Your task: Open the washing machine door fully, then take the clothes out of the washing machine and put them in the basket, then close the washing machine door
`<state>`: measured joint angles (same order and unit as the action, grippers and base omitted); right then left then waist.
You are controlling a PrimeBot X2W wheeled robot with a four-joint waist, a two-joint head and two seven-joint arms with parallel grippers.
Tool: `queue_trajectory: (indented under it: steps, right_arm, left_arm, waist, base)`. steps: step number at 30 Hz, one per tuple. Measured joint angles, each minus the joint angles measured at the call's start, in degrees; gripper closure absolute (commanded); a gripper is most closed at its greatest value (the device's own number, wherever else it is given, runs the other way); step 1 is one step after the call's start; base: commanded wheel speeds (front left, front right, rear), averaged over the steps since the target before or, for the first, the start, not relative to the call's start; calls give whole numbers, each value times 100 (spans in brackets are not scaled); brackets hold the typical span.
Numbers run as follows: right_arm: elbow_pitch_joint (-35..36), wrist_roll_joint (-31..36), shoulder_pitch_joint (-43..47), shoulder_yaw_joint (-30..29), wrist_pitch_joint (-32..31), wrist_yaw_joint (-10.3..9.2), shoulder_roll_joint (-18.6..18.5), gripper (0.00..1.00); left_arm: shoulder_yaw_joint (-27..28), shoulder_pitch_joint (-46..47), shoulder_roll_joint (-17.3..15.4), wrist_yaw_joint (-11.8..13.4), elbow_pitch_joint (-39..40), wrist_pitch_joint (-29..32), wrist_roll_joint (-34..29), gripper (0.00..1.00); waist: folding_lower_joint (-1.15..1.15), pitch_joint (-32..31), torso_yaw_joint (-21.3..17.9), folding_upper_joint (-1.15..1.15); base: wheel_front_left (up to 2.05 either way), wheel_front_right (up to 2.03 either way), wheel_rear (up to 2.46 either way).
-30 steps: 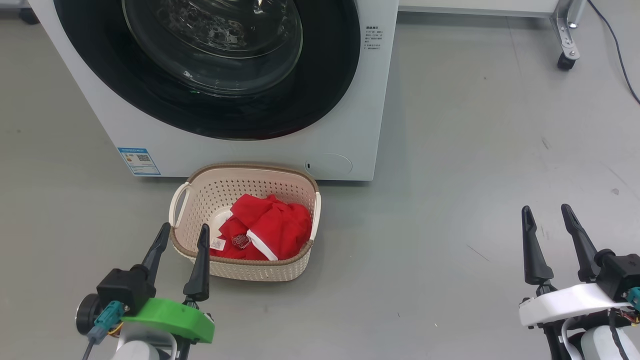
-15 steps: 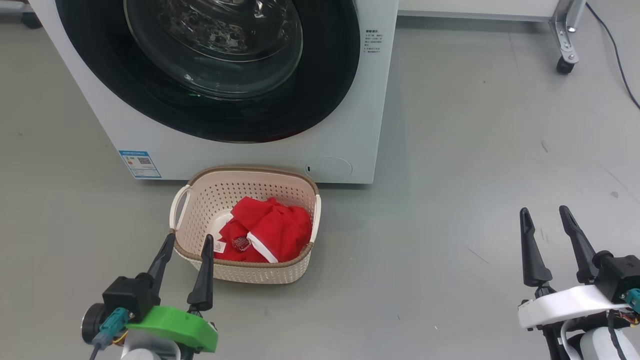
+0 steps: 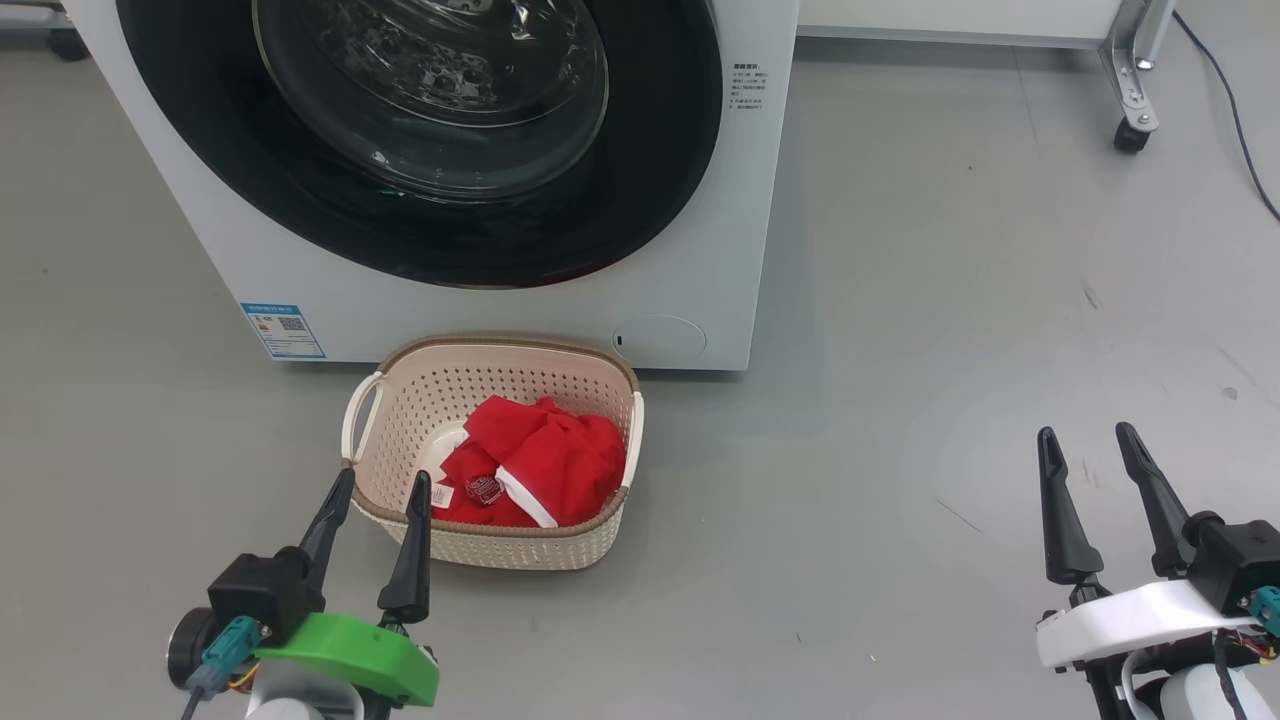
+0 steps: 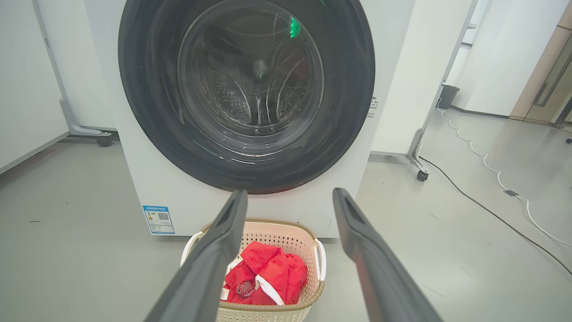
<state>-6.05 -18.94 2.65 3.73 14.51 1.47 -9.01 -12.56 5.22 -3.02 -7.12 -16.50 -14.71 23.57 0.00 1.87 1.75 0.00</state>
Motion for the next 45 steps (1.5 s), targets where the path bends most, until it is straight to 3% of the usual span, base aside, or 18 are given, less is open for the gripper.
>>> queue_trajectory:
  steps: [16,17,27,45]
  right_arm:
    - [1,51,10,-9,0,16,32,0]
    - [1,51,10,-10,0,16,37,100]
    - [-388,-35,224,55,-16,16,260,100]
    - [-503,-1434,136,-154,-414,99,345,100]
  left_arm:
    - [-33,-19,-3,0,11,0,74,0]
    - [-33,-19,-3,0,14,0,80,100]
    - [-78,-292,56,1,-311,5,225,100]
    - [138,-292,62,1,-158,308,1483,100]
  waist:
    - [0,15,5,0]
    - [0,18,5,0]
    - [0,15,-1,0]
    - [0,-20,-34,0]
  base:
    - [0,0,0]
    - [0,0,0]
    - [0,0,0]
    - [0,0,0]
